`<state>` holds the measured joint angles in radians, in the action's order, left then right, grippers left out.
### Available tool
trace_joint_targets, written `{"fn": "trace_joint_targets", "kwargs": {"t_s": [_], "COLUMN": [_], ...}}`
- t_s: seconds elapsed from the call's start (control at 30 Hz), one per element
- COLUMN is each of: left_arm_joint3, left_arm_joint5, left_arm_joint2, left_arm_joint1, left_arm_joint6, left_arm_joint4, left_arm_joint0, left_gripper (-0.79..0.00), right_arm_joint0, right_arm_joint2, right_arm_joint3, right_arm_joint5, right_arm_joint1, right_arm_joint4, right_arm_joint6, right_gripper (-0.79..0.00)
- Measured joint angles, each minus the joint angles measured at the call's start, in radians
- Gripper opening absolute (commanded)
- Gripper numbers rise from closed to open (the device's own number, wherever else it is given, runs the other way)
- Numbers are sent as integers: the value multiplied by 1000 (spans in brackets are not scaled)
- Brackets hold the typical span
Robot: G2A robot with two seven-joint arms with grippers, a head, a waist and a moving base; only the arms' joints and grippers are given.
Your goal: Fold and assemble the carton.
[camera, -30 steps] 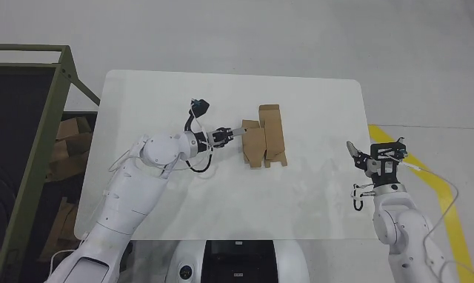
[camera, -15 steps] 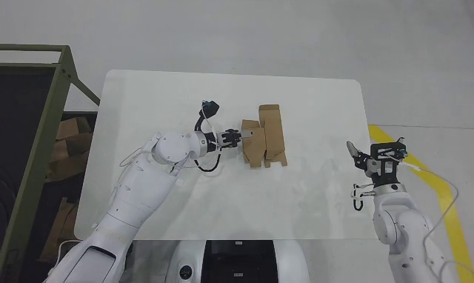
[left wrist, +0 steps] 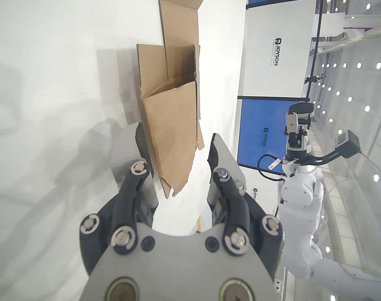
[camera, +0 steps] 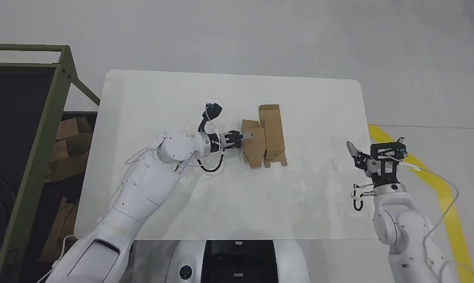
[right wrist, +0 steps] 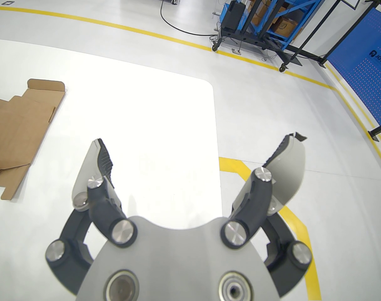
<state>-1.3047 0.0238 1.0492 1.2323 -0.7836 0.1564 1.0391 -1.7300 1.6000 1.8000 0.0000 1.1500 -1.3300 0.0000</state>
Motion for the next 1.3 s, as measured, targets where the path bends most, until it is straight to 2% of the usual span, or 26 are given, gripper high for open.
{"fn": "trace_joint_targets", "kwargs": {"t_s": [0.43,0.53,0.7,0.77,0.9,1.3], "left_arm_joint3": [104,120,144,150,162,136], "left_arm_joint5": [-26,-36,-56,-59,-66,-130], "left_arm_joint2": [-59,-63,-67,-70,-73,-43], "left_arm_joint1": [24,29,34,35,38,34], "left_arm_joint6": [36,42,40,40,40,46], "left_arm_joint4": [-32,-50,-74,-75,-81,-111], "left_arm_joint0": [-51,-56,-67,-70,-76,-63], "left_gripper": [-431,-502,-536,-588,-785,-785], "right_arm_joint0": [0,0,0,0,0,1], "right_arm_joint2": [0,0,0,0,0,-1], "right_arm_joint3": [0,0,0,0,0,-1], "right_arm_joint5": [0,0,0,0,0,-4], "right_arm_joint1": [0,0,0,0,0,0], "right_arm_joint4": [0,0,0,0,0,3], "right_arm_joint6": [0,0,0,0,0,3], "right_gripper": [0,0,0,0,0,0]}}
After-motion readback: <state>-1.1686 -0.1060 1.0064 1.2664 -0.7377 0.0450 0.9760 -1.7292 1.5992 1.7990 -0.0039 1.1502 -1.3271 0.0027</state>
